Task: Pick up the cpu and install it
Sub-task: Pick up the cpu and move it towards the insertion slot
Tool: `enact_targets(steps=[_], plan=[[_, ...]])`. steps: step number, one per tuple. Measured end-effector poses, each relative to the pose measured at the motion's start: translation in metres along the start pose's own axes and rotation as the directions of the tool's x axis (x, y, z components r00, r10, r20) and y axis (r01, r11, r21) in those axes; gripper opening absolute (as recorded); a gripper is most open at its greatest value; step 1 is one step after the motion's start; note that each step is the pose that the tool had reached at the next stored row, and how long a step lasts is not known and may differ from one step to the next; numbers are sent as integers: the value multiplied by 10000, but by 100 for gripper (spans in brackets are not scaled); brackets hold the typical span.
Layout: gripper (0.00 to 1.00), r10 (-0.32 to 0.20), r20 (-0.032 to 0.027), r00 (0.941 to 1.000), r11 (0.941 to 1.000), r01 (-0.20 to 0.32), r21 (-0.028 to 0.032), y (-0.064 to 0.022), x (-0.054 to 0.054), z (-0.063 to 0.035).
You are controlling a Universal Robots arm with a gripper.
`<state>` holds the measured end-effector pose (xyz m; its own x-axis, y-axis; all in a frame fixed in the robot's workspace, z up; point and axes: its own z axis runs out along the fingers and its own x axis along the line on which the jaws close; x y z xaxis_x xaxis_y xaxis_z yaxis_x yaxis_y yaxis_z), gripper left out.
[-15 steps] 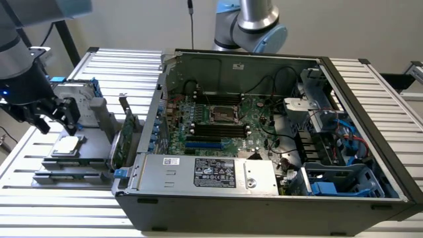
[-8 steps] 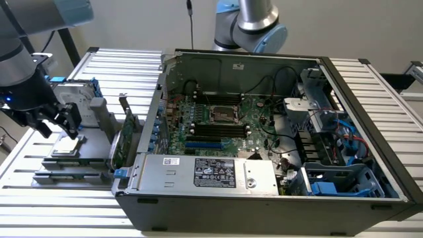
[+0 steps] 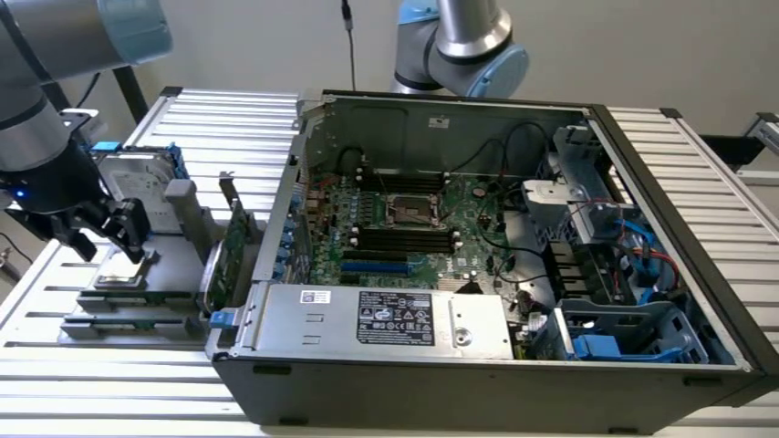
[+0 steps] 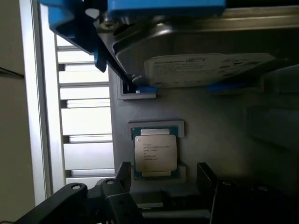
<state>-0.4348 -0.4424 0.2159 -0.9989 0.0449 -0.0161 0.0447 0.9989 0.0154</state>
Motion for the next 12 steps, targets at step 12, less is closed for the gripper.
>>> enact_targets(steps=[12], plan=[[67,1,-3,10000,10000,-1,2,14,5,195]])
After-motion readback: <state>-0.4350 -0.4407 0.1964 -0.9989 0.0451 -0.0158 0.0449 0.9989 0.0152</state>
